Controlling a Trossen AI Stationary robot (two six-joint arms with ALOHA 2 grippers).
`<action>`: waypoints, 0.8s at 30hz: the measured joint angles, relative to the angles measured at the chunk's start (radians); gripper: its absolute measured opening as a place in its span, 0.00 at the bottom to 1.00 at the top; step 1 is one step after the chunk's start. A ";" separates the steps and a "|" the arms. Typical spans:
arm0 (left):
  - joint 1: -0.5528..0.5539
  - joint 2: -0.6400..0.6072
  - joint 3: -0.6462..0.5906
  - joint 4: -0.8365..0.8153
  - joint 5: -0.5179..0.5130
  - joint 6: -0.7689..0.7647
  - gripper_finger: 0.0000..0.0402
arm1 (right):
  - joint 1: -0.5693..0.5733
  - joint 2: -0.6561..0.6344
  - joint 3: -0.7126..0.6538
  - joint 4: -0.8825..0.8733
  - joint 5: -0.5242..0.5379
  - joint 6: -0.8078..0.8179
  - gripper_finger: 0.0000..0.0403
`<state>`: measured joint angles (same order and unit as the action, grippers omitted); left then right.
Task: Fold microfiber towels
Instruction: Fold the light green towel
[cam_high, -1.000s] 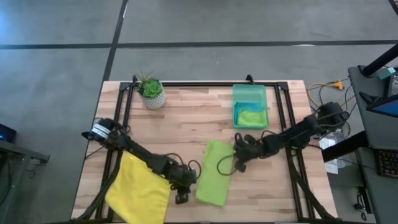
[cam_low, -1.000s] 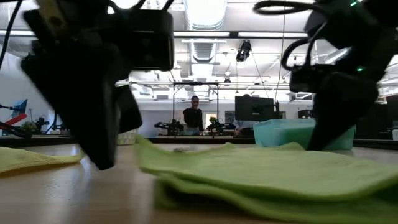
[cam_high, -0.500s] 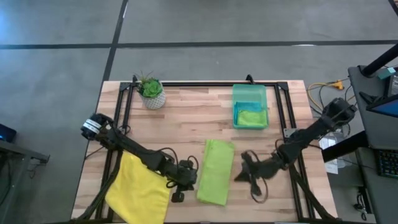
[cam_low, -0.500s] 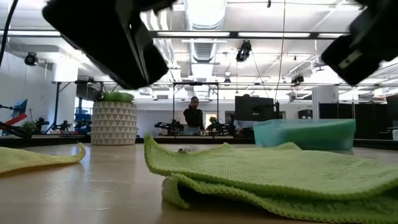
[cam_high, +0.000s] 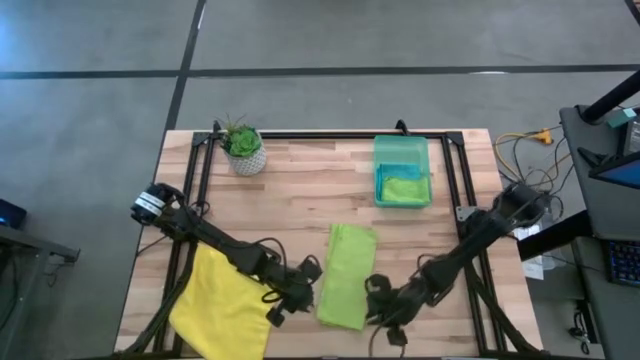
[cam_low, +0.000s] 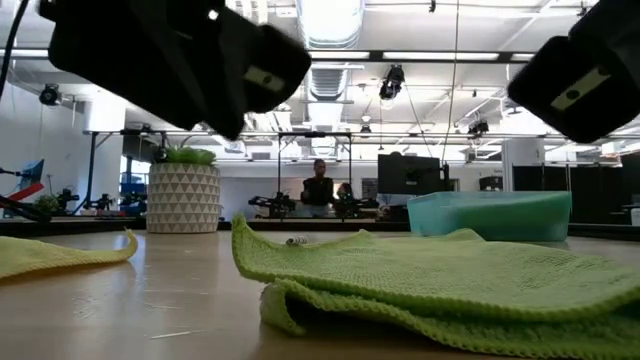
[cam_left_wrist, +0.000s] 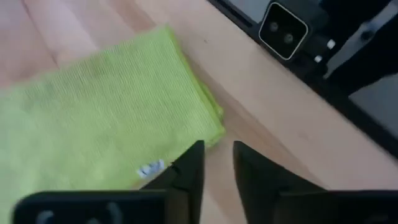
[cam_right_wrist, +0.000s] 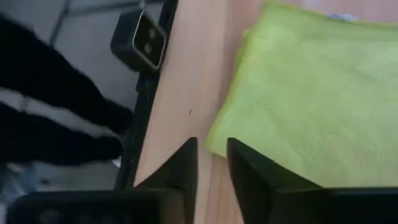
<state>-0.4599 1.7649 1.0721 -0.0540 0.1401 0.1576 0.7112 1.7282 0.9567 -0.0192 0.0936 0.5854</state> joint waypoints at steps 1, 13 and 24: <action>0.000 0.000 0.000 0.007 -0.009 0.043 0.21 | 0.006 0.025 0.034 -0.027 -0.001 -0.029 0.23; -0.007 0.092 -0.013 0.097 -0.026 0.247 0.39 | 0.019 0.240 0.330 -0.280 0.031 -0.193 0.52; -0.019 0.196 0.014 0.143 -0.014 0.243 0.39 | 0.003 0.283 0.397 -0.351 0.066 -0.168 0.48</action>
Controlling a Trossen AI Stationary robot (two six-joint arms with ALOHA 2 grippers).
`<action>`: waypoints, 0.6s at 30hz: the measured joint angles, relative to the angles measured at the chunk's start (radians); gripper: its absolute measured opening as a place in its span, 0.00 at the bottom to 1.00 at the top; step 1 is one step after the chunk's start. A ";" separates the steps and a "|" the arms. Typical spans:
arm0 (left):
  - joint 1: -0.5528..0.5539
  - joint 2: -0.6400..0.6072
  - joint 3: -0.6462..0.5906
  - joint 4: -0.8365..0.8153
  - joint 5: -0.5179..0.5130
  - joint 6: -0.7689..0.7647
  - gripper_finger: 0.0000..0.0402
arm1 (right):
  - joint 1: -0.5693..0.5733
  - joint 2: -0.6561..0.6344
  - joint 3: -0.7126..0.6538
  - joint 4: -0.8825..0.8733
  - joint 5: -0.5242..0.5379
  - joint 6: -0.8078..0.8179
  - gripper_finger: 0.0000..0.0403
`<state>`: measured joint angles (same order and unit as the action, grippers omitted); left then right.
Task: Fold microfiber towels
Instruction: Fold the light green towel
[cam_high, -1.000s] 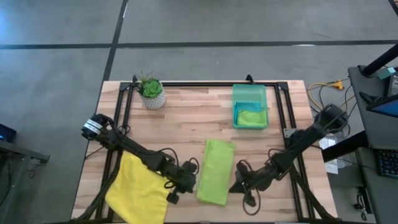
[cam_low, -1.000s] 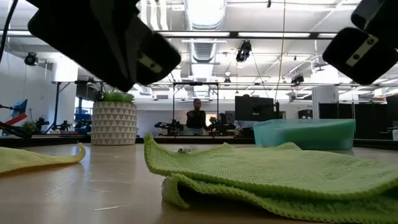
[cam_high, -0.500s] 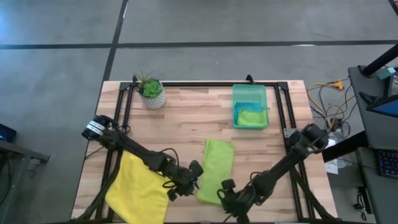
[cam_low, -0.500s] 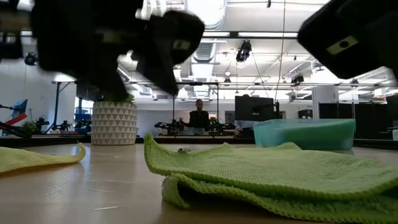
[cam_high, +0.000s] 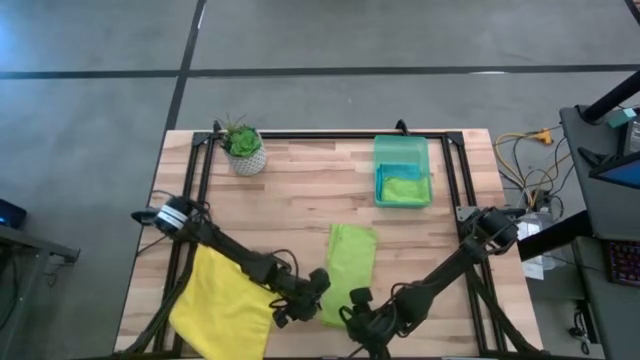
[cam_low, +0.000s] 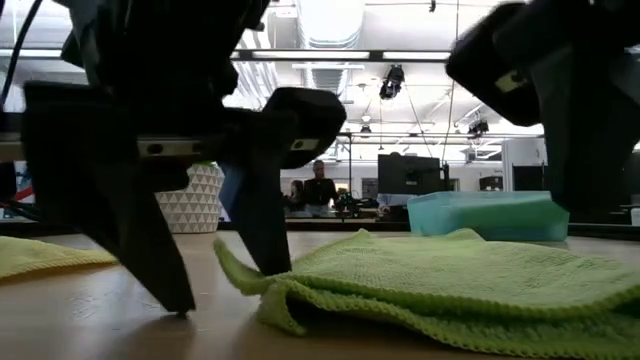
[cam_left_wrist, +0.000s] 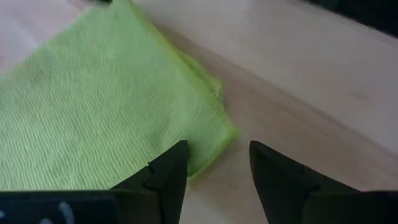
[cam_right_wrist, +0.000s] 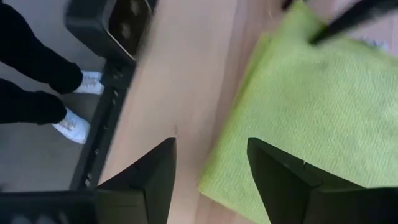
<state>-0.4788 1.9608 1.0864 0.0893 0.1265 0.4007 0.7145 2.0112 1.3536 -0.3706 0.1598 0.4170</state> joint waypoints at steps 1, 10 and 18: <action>-0.003 0.002 0.002 0.009 0.000 -0.001 0.39 | -0.002 -0.001 -0.005 -0.006 0.000 0.013 0.48; -0.019 0.027 0.027 0.020 0.003 -0.002 0.39 | 0.001 0.000 -0.058 -0.027 -0.009 -0.007 0.47; -0.019 0.027 0.021 0.034 0.002 -0.004 0.39 | 0.006 0.000 -0.081 -0.021 -0.010 -0.172 0.47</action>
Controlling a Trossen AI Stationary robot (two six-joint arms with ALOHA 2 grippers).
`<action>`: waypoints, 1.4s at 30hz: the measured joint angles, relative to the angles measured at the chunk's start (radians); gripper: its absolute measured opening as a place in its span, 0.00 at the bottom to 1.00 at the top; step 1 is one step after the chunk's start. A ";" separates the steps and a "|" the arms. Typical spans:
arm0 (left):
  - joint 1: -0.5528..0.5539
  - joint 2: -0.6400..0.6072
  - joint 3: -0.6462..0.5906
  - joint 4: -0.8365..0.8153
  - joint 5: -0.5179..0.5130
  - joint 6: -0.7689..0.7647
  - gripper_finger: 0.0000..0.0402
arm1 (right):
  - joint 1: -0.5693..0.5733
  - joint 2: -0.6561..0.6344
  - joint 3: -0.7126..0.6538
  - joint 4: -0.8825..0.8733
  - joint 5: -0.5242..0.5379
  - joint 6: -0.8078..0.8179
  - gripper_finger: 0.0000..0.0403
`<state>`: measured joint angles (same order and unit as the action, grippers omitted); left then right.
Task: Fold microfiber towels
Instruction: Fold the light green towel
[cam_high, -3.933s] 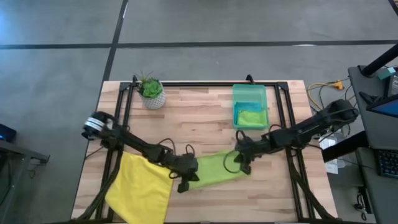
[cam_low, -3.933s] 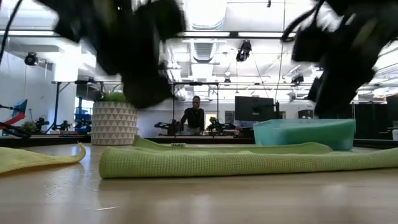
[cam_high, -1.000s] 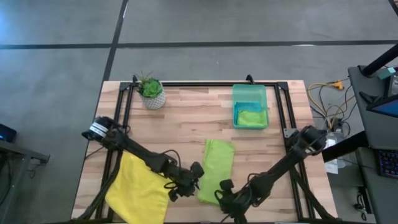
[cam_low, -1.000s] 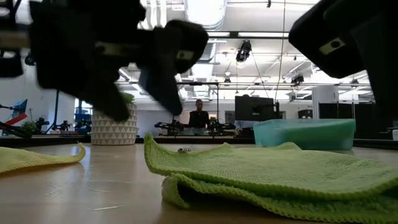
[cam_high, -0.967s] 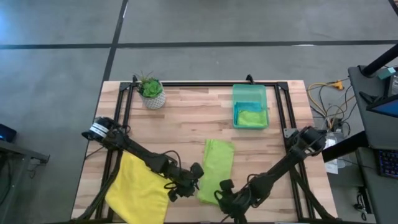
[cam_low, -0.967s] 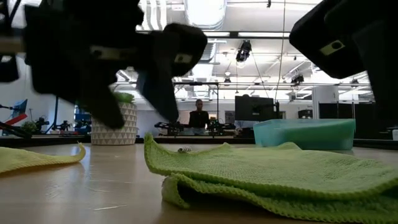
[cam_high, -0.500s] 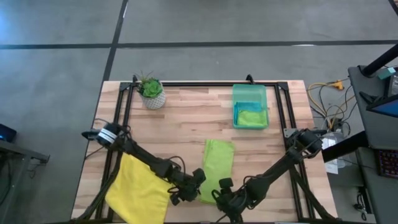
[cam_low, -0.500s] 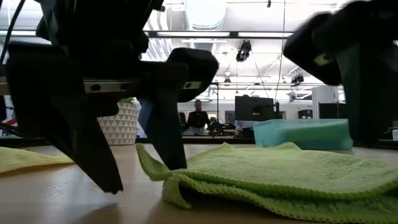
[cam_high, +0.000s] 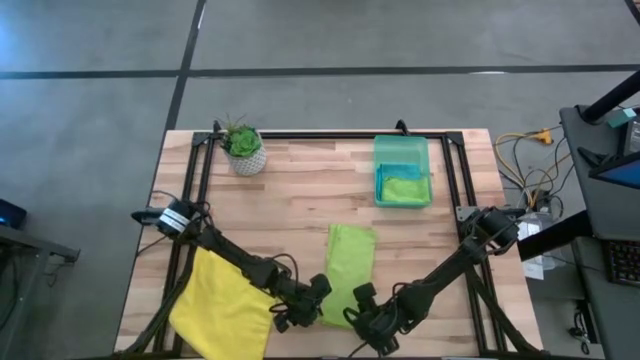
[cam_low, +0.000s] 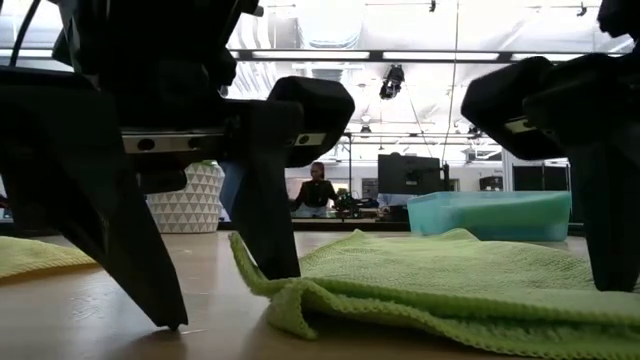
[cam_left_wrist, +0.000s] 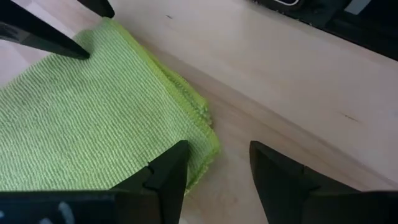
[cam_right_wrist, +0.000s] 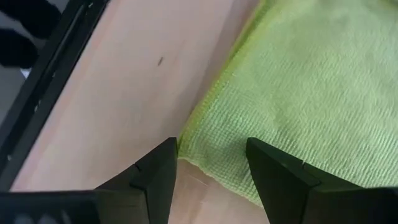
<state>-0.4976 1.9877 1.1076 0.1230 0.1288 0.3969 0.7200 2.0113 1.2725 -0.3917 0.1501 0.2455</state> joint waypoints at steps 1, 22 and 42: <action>0.000 0.000 0.000 0.000 0.000 -0.004 0.39 | 0.003 0.000 -0.003 0.009 0.000 -0.036 0.47; 0.002 0.123 0.059 0.124 -0.010 -0.221 0.39 | 0.021 -0.003 -0.098 0.144 0.003 -0.077 0.47; -0.002 0.048 0.061 0.011 -0.076 -0.255 0.01 | 0.027 -0.025 -0.095 0.125 0.011 -0.010 0.07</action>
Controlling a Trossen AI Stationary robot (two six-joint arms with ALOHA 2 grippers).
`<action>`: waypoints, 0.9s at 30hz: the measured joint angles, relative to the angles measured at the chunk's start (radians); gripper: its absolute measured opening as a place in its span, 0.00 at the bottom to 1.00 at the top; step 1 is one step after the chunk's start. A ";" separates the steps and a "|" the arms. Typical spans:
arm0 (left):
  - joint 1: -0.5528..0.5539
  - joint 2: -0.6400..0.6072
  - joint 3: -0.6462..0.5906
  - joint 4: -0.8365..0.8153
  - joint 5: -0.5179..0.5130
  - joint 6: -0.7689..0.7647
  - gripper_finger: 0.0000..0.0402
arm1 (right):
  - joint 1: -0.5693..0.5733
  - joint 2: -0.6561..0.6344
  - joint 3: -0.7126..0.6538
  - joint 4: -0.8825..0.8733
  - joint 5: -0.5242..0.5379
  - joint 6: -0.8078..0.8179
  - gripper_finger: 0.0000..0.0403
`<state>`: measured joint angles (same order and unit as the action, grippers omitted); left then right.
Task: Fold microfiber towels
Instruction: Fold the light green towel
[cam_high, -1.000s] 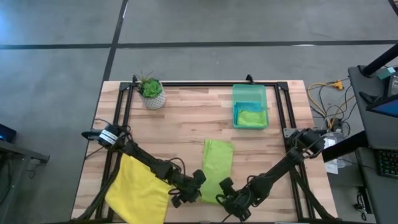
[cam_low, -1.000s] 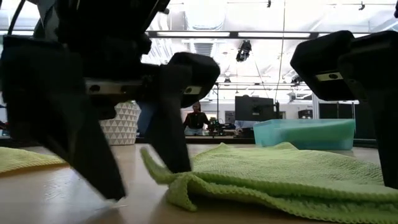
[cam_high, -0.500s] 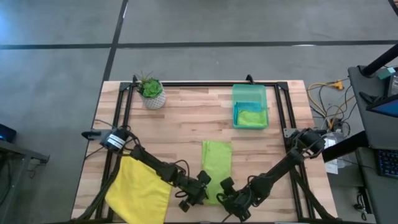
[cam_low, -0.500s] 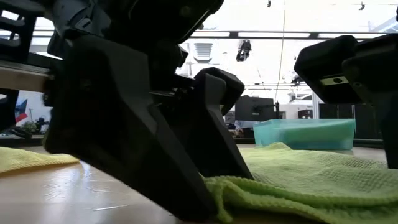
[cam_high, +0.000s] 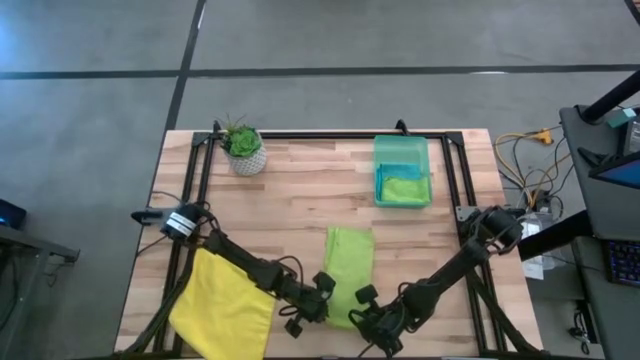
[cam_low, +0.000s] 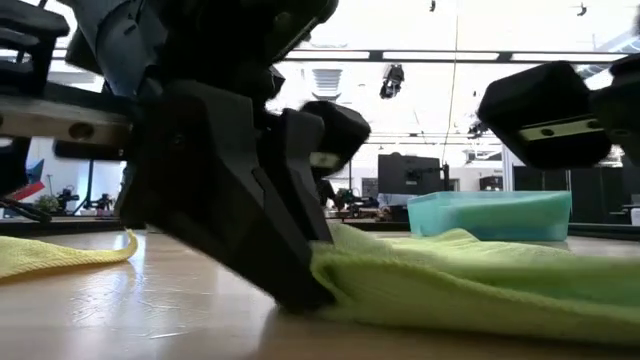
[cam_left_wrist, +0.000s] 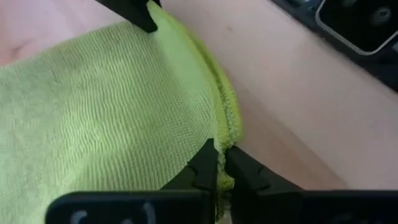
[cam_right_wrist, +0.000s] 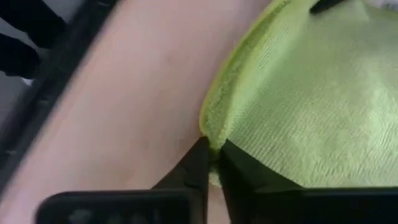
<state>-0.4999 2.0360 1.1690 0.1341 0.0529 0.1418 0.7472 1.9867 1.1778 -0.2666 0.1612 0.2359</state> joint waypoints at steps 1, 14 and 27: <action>0.000 -0.011 0.000 -0.012 -0.011 -0.001 0.01 | -0.002 -0.009 0.000 -0.012 0.001 0.007 0.04; 0.003 -0.183 -0.016 -0.075 0.033 -0.068 0.01 | -0.005 -0.166 0.005 0.003 -0.016 0.280 0.02; 0.052 -0.188 -0.018 -0.090 0.151 -0.135 0.01 | -0.012 -0.179 -0.018 0.035 -0.030 0.427 0.02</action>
<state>-0.4477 1.8482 1.1511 0.0438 0.2039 0.0071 0.7357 1.8076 1.1595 -0.2312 0.1314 0.6628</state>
